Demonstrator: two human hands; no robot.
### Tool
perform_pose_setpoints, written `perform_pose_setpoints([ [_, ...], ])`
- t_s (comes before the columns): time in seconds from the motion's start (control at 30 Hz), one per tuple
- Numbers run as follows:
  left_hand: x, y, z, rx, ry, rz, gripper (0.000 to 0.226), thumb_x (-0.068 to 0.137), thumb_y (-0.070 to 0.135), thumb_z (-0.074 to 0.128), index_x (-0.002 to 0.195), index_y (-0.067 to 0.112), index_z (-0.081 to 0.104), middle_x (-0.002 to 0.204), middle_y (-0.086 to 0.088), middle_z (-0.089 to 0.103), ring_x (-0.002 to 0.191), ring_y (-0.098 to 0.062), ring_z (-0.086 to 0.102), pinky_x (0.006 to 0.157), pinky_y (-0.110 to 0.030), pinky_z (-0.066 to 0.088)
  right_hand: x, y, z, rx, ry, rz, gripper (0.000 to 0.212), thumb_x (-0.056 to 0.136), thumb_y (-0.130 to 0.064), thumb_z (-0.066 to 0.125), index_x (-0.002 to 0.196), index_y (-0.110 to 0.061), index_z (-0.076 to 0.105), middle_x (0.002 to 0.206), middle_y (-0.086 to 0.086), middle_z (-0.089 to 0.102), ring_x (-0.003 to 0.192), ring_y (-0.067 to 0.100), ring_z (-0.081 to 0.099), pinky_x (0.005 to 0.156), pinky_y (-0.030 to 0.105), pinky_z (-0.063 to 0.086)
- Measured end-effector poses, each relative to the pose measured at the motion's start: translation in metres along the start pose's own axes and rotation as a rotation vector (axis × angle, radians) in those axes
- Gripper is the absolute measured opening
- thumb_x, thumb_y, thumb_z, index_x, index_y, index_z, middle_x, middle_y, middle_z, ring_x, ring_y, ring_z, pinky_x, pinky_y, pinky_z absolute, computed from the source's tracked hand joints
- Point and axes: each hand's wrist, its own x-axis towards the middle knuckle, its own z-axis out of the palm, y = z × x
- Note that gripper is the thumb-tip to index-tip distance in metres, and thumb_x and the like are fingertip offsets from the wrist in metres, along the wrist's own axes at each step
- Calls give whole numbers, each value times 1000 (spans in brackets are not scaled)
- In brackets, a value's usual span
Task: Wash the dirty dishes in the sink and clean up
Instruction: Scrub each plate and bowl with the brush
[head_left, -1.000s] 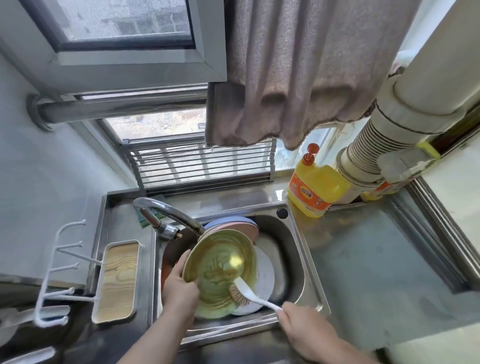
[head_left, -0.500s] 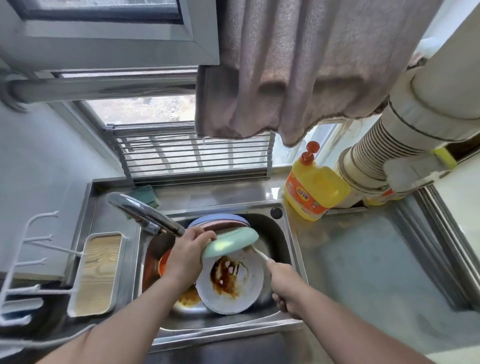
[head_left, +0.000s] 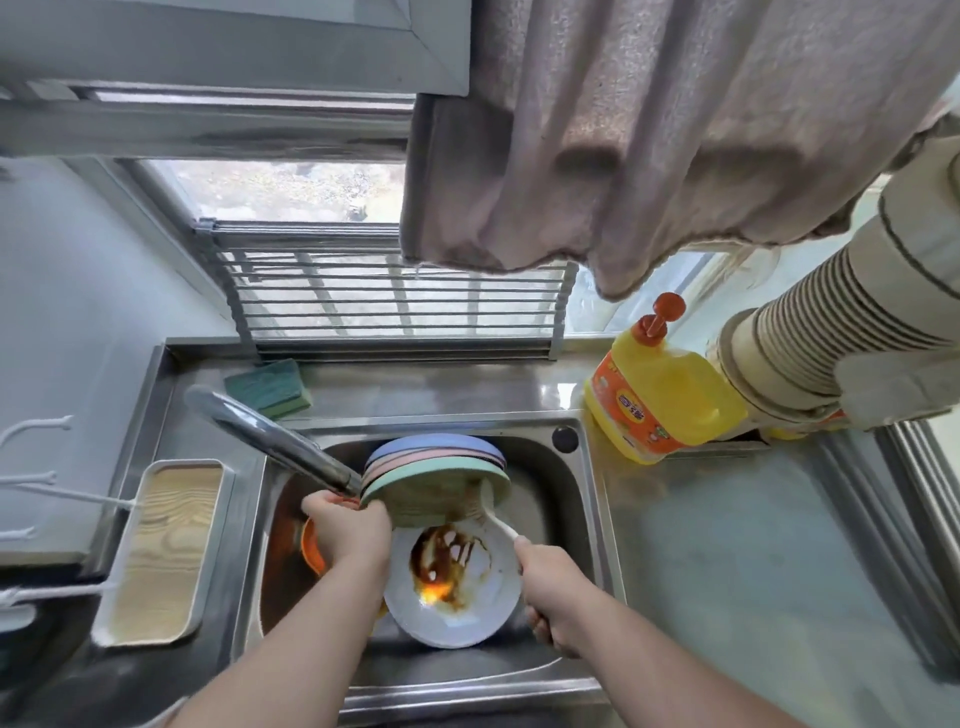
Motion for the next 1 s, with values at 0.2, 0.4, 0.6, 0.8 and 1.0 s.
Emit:
perform_pose_setpoints([
  [0.2,5,-61,19,102,-162,-115,26,95,23,66,119,16,60,117,-15,67,103,-39,61,93,-46,52,-2,28,5,-58,23,-104,41,105,-50,34,89,-17,52,59,3,40,41,17,34,46,19,23],
  [0.4,20,-90,29,599,-329,-3,53,96,15,64,147,12,46,143,-16,47,122,-34,59,99,-43,51,-1,25,3,-207,104,-207,43,105,-48,34,83,-17,54,55,1,50,41,20,49,43,21,32],
  [0.6,36,-102,44,789,-368,173,44,103,15,40,147,20,48,143,-8,49,126,-23,57,101,-37,54,18,18,9,-316,128,-185,45,104,-50,34,87,-24,66,87,-1,64,78,18,59,71,28,42],
  [0.8,49,-107,41,883,-300,305,35,104,30,37,138,28,48,133,-3,52,119,-22,56,98,-36,50,14,6,21,-376,169,-303,43,112,-36,26,145,-22,49,139,9,55,123,13,54,109,26,38],
  [1.0,85,-108,50,658,-349,317,22,103,42,46,102,30,64,104,-1,69,97,-23,64,96,-44,54,22,17,40,-490,168,-326,44,110,-46,31,107,-17,65,109,-2,62,93,7,57,87,22,44],
])
